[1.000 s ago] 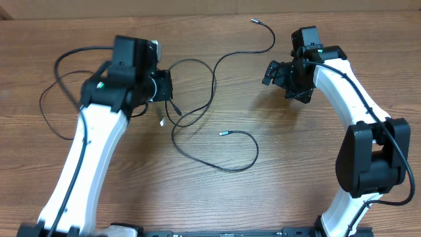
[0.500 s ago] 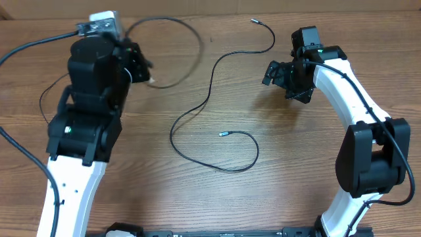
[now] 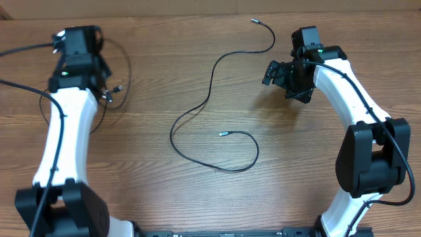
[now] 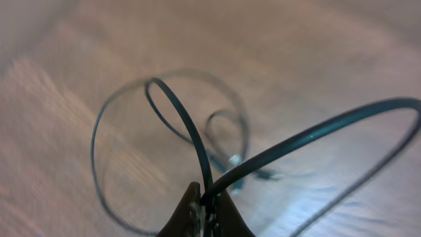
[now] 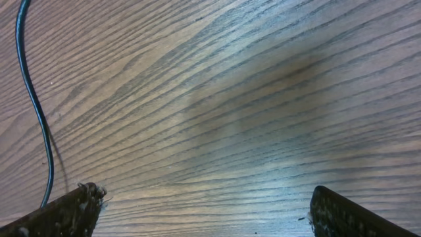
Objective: Untangle cables
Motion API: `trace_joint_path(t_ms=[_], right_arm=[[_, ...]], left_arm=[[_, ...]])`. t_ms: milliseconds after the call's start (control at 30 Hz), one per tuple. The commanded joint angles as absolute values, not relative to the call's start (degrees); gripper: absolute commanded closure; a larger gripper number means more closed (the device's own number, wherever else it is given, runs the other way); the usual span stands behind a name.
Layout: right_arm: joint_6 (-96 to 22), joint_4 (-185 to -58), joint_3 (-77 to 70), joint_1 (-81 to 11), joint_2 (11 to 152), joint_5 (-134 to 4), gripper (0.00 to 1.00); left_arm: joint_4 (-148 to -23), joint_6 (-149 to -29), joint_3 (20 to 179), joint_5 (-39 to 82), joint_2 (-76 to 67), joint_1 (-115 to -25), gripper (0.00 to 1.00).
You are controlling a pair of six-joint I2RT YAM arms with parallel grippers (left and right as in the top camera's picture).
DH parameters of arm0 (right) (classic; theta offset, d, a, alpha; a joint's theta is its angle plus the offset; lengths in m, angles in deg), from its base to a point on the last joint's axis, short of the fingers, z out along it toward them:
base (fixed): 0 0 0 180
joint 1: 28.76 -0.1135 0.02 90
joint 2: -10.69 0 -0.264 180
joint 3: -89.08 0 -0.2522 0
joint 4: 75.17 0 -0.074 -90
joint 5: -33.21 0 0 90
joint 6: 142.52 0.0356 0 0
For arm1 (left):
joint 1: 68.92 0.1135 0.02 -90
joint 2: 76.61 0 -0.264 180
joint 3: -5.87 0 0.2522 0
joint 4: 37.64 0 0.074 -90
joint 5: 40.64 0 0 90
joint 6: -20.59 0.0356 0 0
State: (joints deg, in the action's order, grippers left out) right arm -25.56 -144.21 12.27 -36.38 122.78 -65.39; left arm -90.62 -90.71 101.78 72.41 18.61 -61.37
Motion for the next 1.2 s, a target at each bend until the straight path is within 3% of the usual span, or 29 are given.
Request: trace_joint_path(t_ms=[0,267,600,767,1067,1167], right_arm=[[-25.56,-144.04,12.14,-36.51,122.58,-65.24,0.00],[-25.56,-144.04,12.16,-36.51,122.58,-65.24,0.00],[-25.56,-144.04,12.14,-36.51,122.58,-65.24,0.00],[-25.56,-144.04,12.16,-36.51,122.58,-65.24,0.00],[-25.56,-144.04,12.16,-36.51,122.58,-65.22,0.00],[-25.56,-144.04,12.16,-36.51,122.58,-65.24,0.00]], left_arm=[[-92.57,-92.76,102.29,66.20,22.64,-57.15,0.96],[-92.54,-92.52,102.29,50.79,37.89,-53.41,0.96],[-90.29,-90.90,102.29,51.36,49.02,-53.06,0.96],[-90.56,-90.40,102.29,58.79,51.36,-50.74,0.96],[-94.69,-97.88,102.29,59.71,51.53,-37.17,0.96],[-94.29,-98.07,102.29,55.03,51.53,-32.67,0.96]])
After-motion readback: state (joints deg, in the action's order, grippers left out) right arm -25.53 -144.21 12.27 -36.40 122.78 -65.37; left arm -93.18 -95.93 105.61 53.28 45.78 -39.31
